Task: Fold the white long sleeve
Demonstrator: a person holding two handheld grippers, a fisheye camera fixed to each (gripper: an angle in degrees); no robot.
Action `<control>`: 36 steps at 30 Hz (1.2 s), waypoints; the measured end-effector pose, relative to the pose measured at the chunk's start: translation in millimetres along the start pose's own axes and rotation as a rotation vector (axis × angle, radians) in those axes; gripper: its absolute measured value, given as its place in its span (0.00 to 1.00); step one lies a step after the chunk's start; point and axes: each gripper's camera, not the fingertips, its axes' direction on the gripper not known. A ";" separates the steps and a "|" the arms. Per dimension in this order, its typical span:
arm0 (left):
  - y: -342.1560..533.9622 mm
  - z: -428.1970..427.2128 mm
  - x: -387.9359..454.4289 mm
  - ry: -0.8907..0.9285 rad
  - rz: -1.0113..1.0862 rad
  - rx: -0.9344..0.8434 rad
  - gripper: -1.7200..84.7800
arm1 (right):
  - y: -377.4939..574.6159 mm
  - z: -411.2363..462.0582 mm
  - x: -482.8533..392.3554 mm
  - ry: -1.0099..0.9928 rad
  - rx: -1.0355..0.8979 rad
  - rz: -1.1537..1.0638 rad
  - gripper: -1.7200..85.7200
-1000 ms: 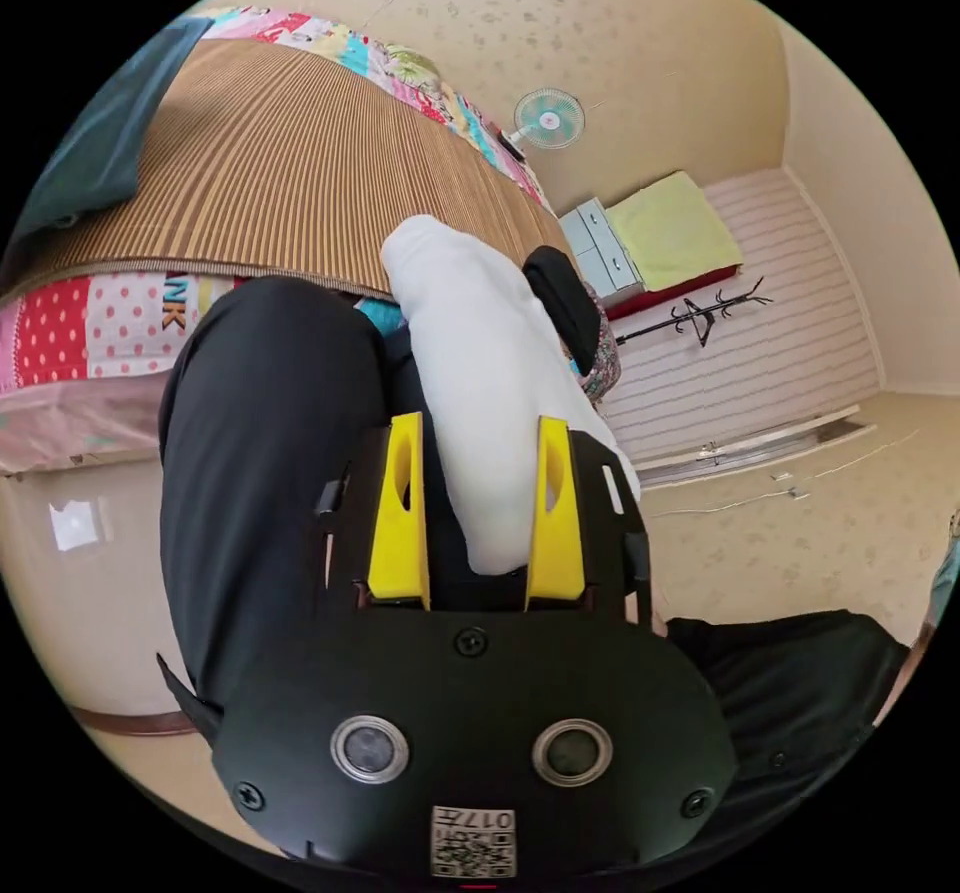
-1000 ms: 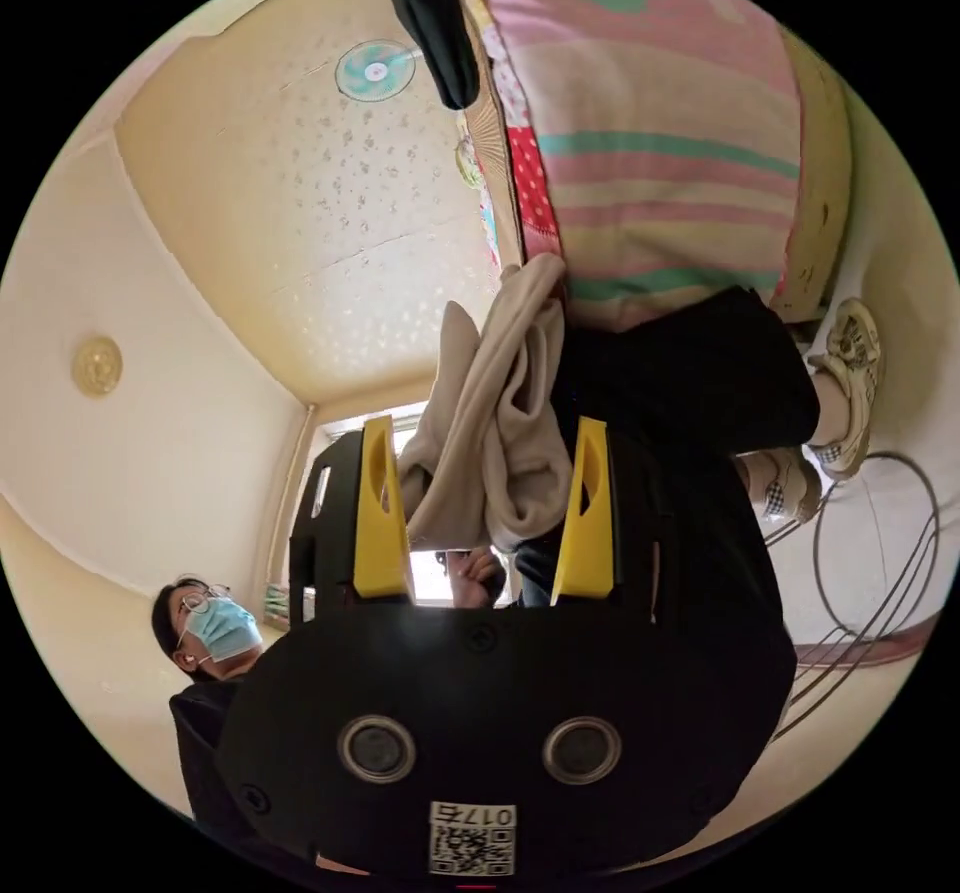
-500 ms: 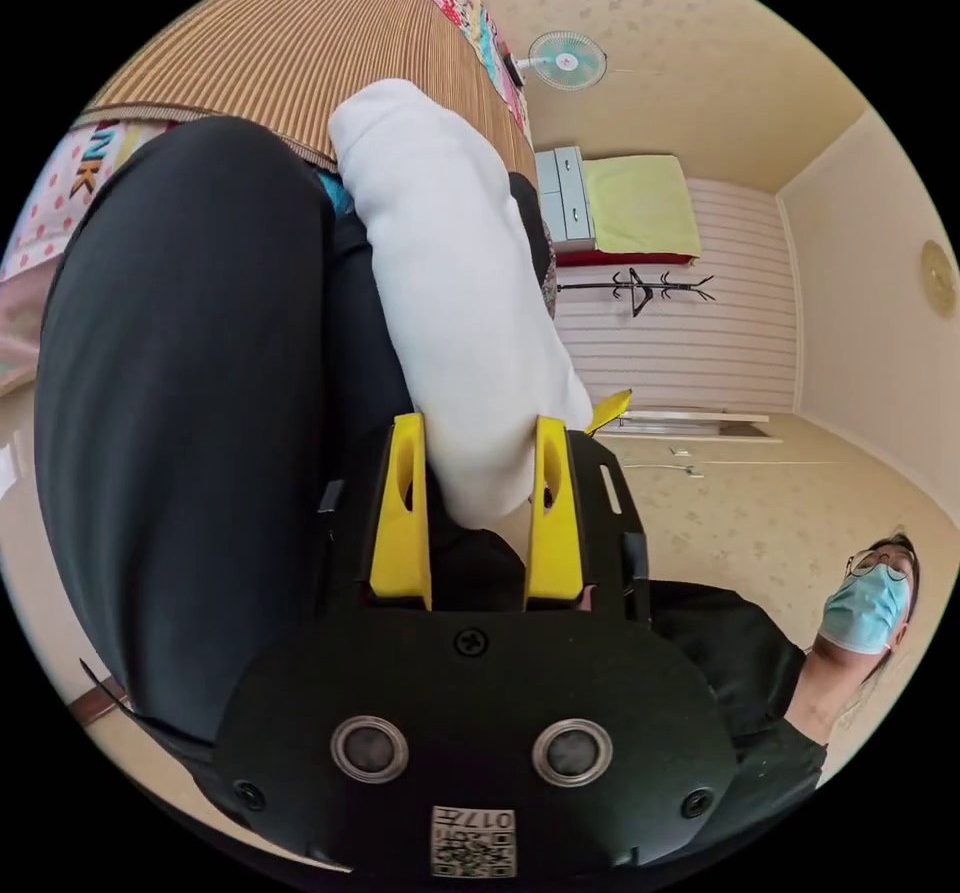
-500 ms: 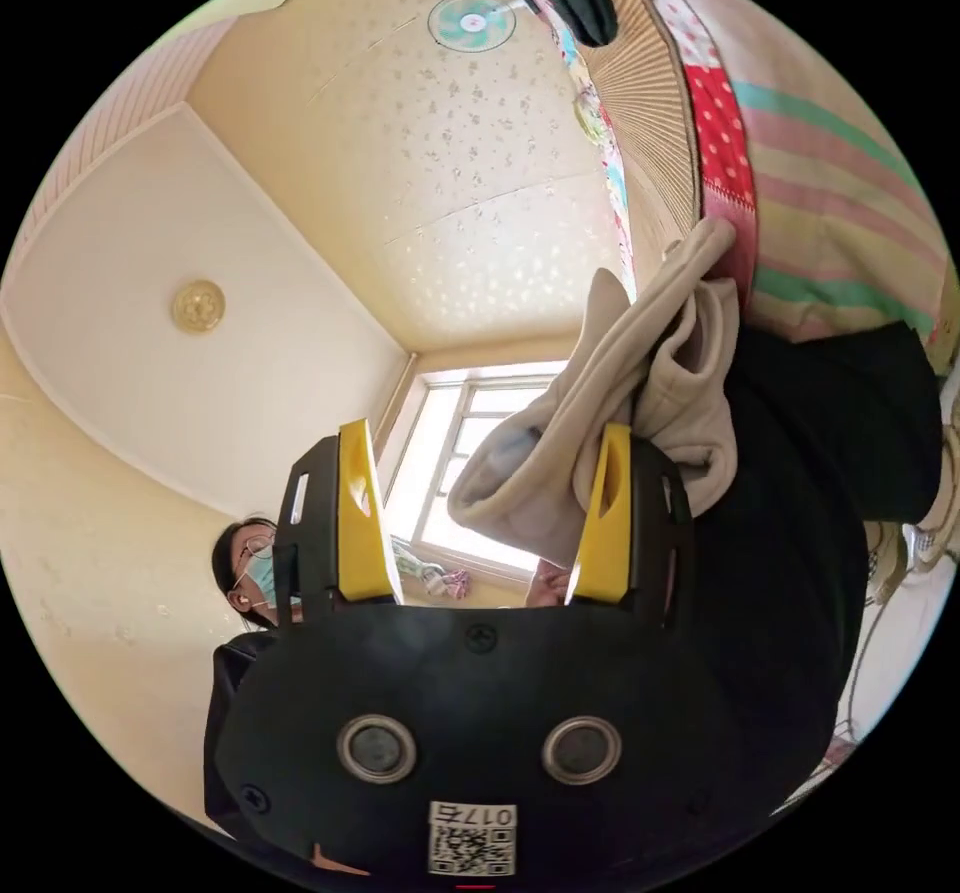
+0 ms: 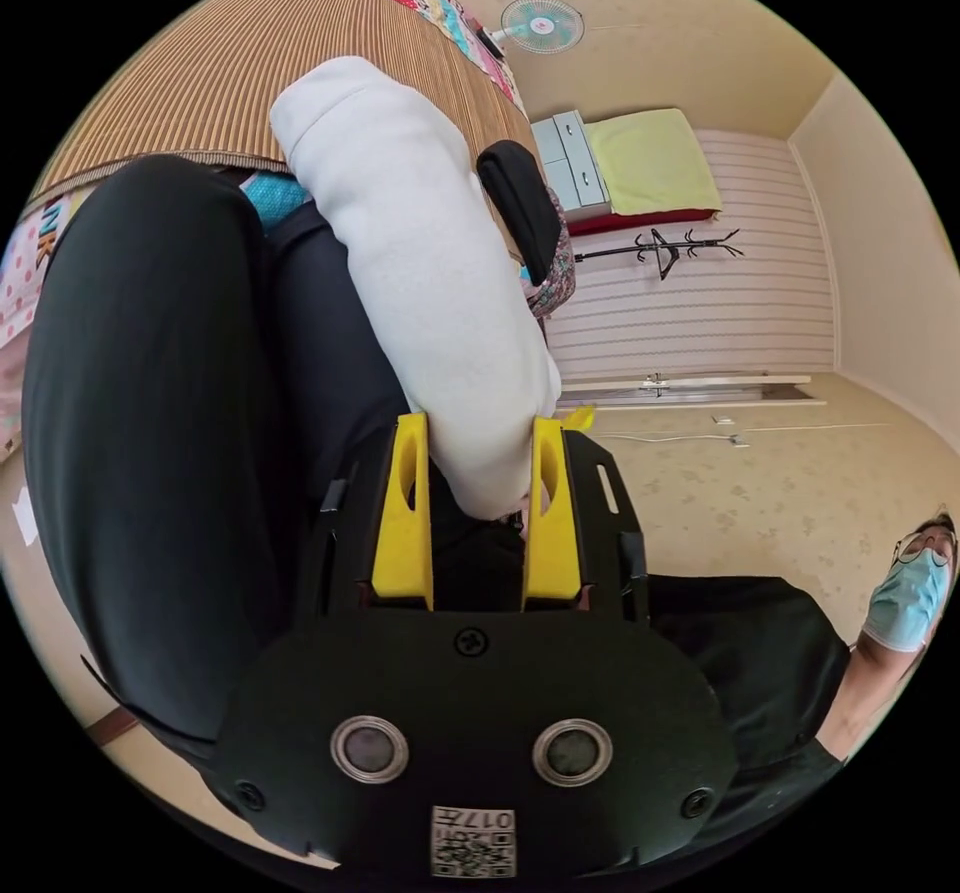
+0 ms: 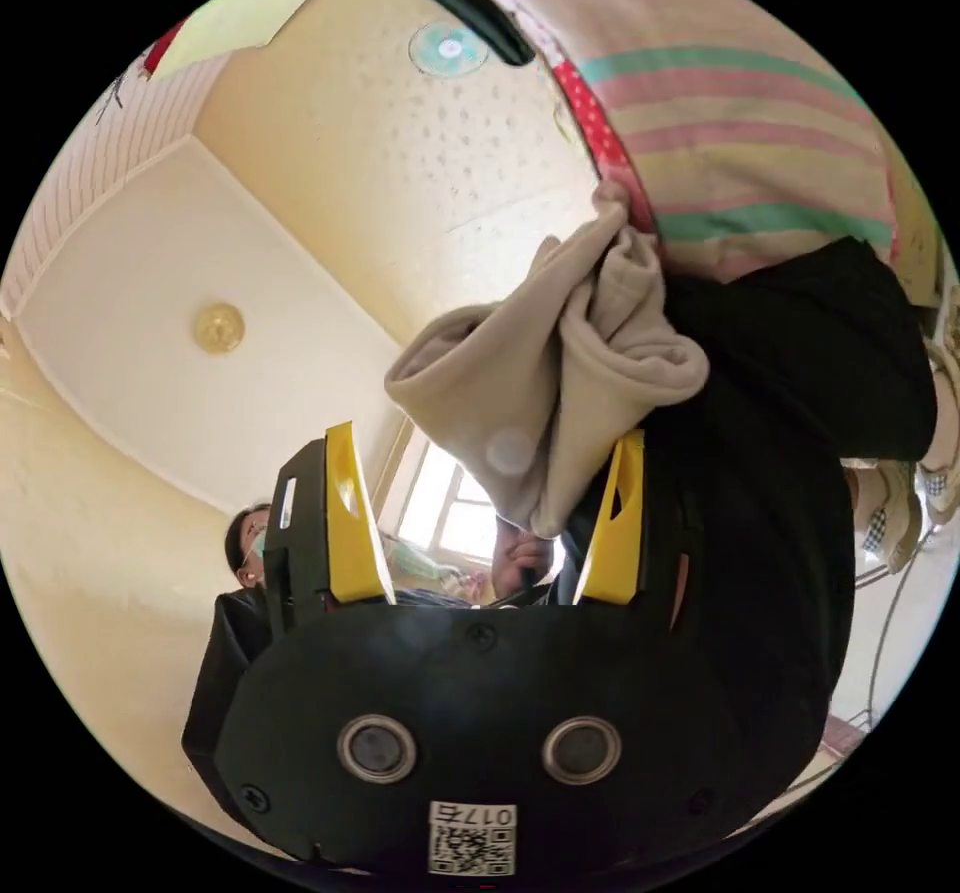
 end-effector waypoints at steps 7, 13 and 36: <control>-6.9 -7.1 10.0 -0.023 0.019 0.001 0.19 | 9.8 123.9 1.4 0.439 -0.051 -0.013 0.30; -11.8 -28.2 14.6 0.055 0.060 0.024 0.17 | 10.6 202.7 0.5 0.730 -0.054 -0.176 0.17; -22.6 -76.1 6.4 0.065 -0.029 0.269 0.16 | -214.5 52.2 -163.4 1.372 0.733 -0.376 0.06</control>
